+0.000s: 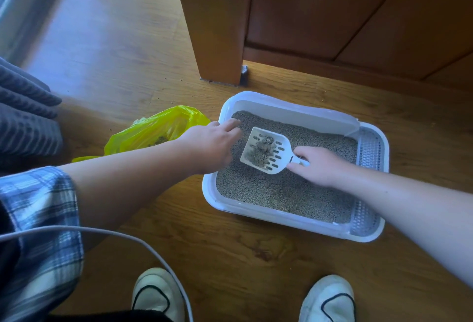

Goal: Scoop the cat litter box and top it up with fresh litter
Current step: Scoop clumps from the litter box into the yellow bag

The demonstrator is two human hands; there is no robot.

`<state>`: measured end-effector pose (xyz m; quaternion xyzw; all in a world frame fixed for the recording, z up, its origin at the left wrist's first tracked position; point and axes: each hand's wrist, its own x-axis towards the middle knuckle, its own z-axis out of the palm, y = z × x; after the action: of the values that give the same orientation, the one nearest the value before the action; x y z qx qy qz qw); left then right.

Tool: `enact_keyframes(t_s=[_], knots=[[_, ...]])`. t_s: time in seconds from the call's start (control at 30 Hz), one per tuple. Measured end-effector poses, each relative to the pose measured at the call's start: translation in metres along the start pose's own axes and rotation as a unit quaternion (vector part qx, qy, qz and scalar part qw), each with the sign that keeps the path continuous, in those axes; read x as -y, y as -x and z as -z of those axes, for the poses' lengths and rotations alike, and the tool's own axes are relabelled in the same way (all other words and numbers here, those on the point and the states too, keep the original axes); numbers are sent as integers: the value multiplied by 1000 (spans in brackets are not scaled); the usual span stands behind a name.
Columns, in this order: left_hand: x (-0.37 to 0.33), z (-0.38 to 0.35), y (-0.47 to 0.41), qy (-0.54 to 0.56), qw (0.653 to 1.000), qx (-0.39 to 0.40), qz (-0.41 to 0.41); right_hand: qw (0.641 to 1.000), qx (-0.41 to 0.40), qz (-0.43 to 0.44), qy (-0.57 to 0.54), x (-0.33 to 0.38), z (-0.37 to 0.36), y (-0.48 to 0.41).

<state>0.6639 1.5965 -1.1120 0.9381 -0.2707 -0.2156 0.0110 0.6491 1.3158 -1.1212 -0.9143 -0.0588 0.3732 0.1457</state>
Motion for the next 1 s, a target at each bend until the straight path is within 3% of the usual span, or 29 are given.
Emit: enact_keyframes(t_s=[0.83,1.0], knots=[[-1,1,-2,-15,1000,-1,-8,1000,-20,-18,-9,1,7,29],[-1,3,-1,-19,1000,-1,-9,997,-74,-10,-31,3,24,34]])
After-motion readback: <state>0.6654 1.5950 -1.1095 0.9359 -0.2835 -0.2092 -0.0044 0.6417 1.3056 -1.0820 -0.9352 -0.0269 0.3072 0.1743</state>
